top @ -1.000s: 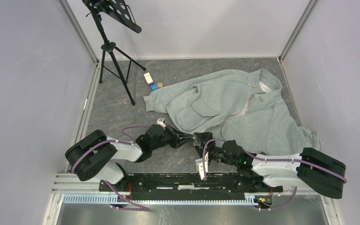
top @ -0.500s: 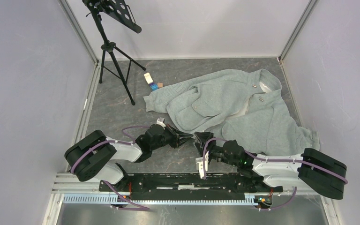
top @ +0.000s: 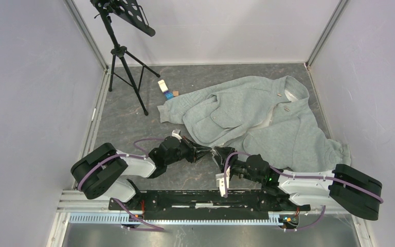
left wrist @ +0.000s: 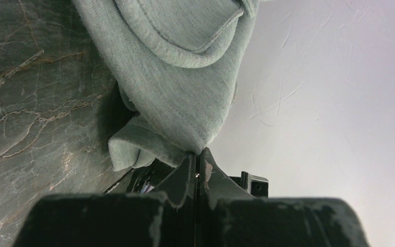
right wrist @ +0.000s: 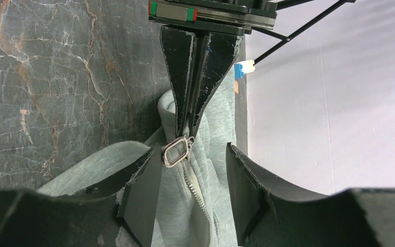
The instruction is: Zip up the jacket
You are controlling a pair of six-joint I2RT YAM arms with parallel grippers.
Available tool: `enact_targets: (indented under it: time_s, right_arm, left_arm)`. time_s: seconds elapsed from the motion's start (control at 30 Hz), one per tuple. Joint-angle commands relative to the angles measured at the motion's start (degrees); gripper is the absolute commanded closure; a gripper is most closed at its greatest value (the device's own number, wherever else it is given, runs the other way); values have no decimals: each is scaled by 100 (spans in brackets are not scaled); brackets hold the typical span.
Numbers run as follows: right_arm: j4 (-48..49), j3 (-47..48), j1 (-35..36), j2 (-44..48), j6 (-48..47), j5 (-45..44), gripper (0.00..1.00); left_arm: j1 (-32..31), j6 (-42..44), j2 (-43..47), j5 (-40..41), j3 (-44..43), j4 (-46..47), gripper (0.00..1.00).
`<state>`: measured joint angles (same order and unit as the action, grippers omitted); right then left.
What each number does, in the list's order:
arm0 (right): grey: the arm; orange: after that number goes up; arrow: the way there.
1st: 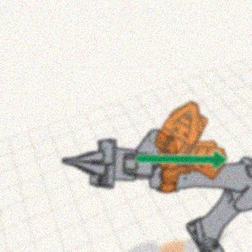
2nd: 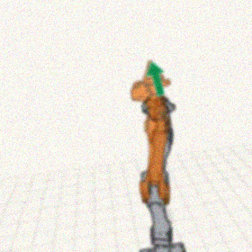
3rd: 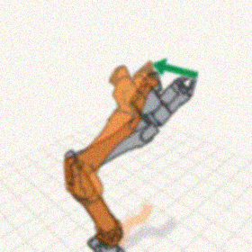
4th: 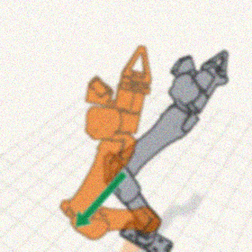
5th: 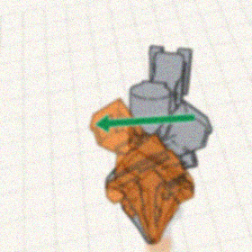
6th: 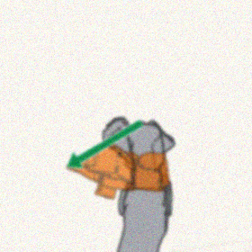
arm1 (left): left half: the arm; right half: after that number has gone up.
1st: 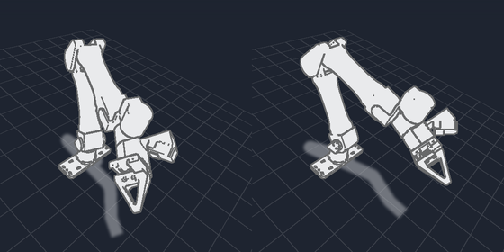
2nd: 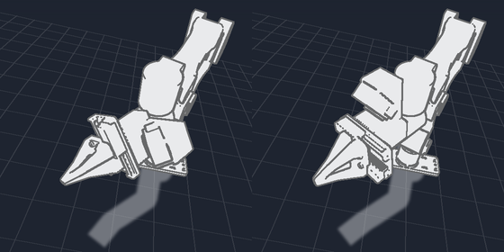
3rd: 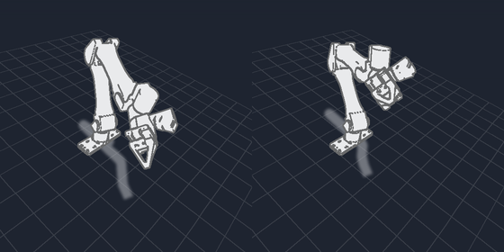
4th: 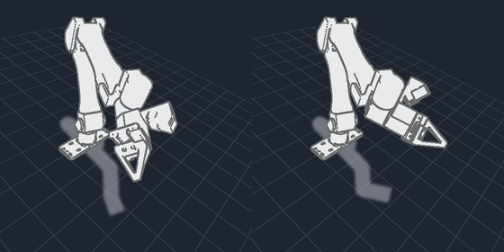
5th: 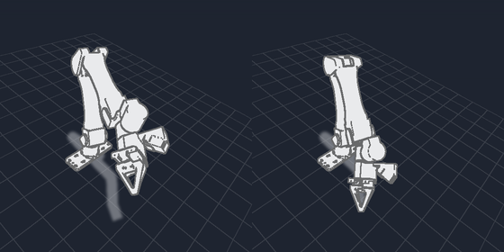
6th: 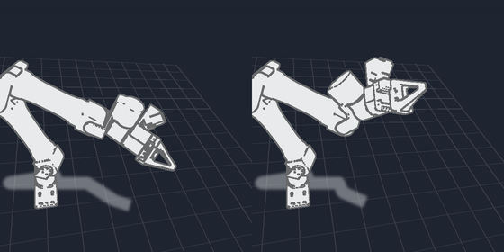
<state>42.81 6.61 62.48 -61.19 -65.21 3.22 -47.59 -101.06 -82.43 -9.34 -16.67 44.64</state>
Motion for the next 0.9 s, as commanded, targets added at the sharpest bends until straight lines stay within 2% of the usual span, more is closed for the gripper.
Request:
enact_targets:
  time_s: [0.0, 0.73, 0.87]
  right_arm:
    - [193, -28, -25, 31, 70, 109, 48]
    - [385, 72, -19, -312, 331, -81, 69]
    - [347, 116, -25, -332, 413, -115, 75]
  left_arm:
    - [6, -72, 139, -36, -82, 85, 98]
    - [0, -72, 179, -38, -92, 121, 98]
    - [-4, -68, 178, -37, -91, 121, 98]
